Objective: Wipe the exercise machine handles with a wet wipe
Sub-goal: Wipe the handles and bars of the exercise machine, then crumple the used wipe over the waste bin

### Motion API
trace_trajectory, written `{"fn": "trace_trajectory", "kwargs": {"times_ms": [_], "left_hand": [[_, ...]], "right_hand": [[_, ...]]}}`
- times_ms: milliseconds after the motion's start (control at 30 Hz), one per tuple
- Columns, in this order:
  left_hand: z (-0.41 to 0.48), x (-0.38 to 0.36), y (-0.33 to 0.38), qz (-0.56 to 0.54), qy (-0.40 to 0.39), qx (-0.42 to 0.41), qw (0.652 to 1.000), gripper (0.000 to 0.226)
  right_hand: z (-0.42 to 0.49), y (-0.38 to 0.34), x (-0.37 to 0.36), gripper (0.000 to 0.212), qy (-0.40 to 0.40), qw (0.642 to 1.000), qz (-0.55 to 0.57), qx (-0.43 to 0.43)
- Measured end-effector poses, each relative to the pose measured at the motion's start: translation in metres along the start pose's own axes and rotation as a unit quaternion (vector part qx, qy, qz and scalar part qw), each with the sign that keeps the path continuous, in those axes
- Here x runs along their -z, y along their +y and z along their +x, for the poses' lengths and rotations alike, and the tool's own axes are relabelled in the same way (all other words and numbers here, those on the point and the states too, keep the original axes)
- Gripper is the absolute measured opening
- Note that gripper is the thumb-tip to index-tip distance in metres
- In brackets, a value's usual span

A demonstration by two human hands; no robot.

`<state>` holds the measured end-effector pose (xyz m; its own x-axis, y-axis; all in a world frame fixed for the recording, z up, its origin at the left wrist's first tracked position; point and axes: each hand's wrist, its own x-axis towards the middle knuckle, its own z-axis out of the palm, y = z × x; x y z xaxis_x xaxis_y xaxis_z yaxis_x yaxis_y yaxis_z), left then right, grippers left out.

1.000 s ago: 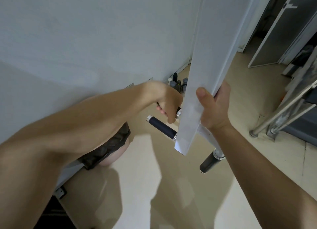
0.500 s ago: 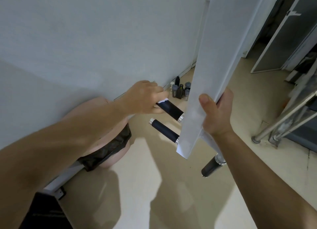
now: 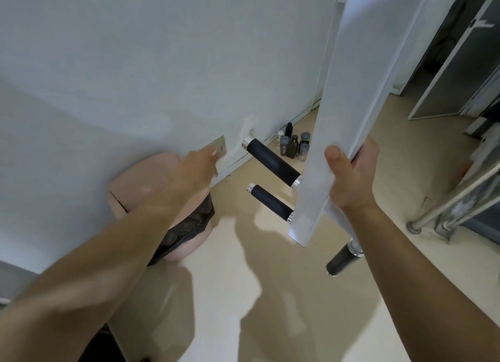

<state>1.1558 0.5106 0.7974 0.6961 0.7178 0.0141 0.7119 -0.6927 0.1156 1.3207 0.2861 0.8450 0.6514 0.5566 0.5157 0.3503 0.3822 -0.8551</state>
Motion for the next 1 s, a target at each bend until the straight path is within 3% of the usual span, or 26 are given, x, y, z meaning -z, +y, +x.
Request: {"fn": "trace_trajectory", "kwargs": {"times_ms": [100, 200, 300, 400, 533, 633, 733, 800, 867, 933, 1000], "left_hand": [[-0.048, -0.012, 0.009, -0.196, 0.015, 0.102, 0.975, 0.021], [-0.08, -0.032, 0.017, -0.44, 0.036, 0.21, 0.872, 0.018], [-0.105, -0.045, 0.022, -0.484, 0.06, 0.265, 0.832, 0.012], [-0.131, -0.047, 0.041, -0.525, 0.09, 0.295, 0.793, 0.032], [-0.167, -0.05, 0.074, -0.581, 0.105, 0.302, 0.749, 0.036], [-0.195, -0.05, 0.094, -0.606, 0.121, 0.312, 0.722, 0.025], [-0.225, -0.05, 0.107, -0.641, 0.141, 0.336, 0.675, 0.014], [-0.246, -0.05, 0.112, -0.66, 0.154, 0.357, 0.643, 0.022], [-0.264, -0.051, 0.111, -0.655, 0.17, 0.371, 0.636, 0.022], [-0.28, -0.053, 0.105, -0.654, 0.192, 0.385, 0.622, 0.022], [-0.29, -0.054, 0.097, -0.659, 0.22, 0.419, 0.585, 0.018]], "right_hand": [[-0.002, 0.001, 0.003, 0.033, 0.011, 1.0, -0.016, -0.004], [-0.007, -0.001, 0.006, 0.046, 0.034, 0.997, -0.066, 0.02], [-0.029, 0.001, 0.006, 0.053, 0.047, 0.985, -0.164, 0.005], [-0.063, 0.009, 0.009, 0.066, 0.04, 0.967, -0.251, 0.011], [-0.116, 0.006, 0.011, 0.068, 0.058, 0.937, -0.314, 0.146], [-0.164, 0.004, 0.01, 0.056, -0.083, 0.936, -0.25, 0.232], [-0.193, 0.003, -0.001, 0.06, -0.262, 0.935, -0.206, 0.118], [-0.199, 0.003, -0.014, 0.06, -0.341, 0.908, -0.242, 0.005], [-0.201, 0.003, -0.029, 0.055, -0.418, 0.875, -0.222, -0.101], [-0.202, 0.004, -0.046, 0.042, -0.474, 0.844, -0.142, -0.204], [-0.206, 0.004, -0.061, 0.027, -0.484, 0.816, -0.043, -0.313]]}}
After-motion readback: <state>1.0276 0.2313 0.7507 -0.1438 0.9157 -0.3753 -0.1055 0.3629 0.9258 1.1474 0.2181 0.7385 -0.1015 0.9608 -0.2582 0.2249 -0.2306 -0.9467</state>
